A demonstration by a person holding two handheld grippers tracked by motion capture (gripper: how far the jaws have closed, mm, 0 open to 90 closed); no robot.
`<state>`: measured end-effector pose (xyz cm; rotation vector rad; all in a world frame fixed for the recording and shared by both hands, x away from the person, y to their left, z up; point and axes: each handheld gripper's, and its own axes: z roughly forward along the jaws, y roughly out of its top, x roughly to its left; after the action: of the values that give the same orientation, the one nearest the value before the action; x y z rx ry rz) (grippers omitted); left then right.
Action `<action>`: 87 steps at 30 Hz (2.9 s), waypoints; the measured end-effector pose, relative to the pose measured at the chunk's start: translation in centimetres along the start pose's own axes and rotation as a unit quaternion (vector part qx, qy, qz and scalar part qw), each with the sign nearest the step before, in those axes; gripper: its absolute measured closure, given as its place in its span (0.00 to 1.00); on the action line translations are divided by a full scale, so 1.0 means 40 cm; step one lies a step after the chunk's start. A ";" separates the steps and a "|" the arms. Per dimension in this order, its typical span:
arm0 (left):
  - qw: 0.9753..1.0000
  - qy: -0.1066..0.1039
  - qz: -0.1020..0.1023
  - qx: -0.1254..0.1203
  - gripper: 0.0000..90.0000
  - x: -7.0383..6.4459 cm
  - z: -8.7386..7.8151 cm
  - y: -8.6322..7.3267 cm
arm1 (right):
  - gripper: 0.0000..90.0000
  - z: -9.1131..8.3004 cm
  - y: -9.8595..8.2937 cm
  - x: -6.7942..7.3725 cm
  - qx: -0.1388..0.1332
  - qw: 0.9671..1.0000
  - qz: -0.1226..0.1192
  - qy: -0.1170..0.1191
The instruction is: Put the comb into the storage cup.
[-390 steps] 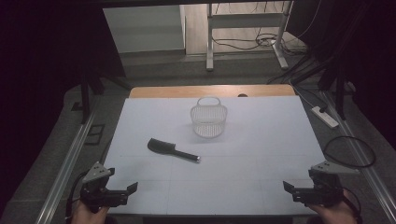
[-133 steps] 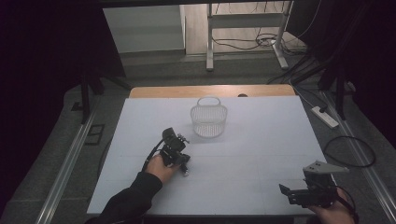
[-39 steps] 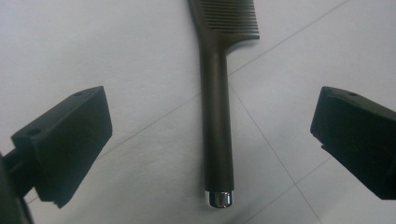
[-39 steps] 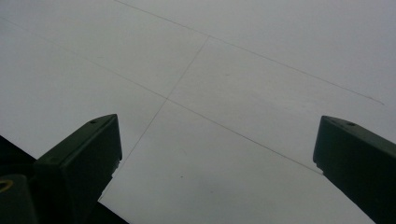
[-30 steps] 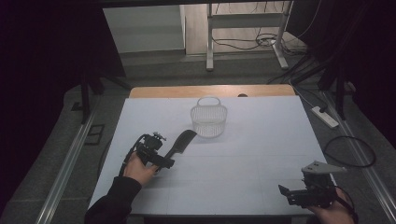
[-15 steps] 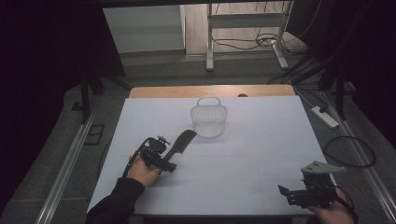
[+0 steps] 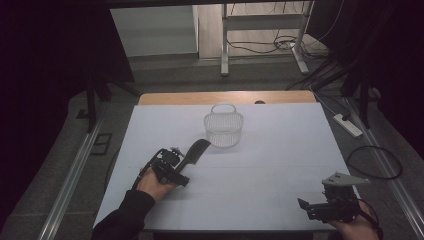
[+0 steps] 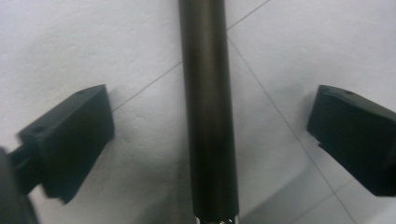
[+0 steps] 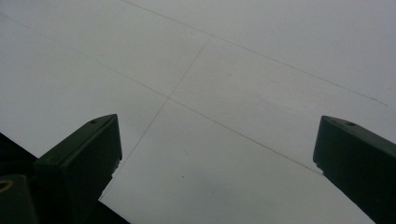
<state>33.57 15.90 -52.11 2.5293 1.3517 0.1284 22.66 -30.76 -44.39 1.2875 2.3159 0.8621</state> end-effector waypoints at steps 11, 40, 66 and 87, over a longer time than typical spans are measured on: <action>1.000 0.001 0.001 -0.012 0.54 0.005 -0.028 -0.009 | 0.02 0.001 0.001 0.001 0.001 1.000 -0.001 0.000; 0.998 -0.041 -0.033 -0.036 0.81 0.043 -0.054 -0.025 | 0.02 0.001 0.001 0.002 0.002 1.000 -0.005 0.002; 0.995 -0.049 -0.030 -0.087 0.81 0.049 -0.119 -0.076 | 0.02 0.000 0.001 0.003 0.000 1.000 -0.007 0.002; 0.986 -0.058 -0.018 -0.152 0.81 0.020 -0.179 -0.131 | 0.02 -0.001 0.001 0.004 -0.003 1.000 -0.008 0.002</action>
<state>28.36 20.74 -46.73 2.2220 1.2293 0.1639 22.58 -30.63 -44.33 1.2643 2.3222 0.8659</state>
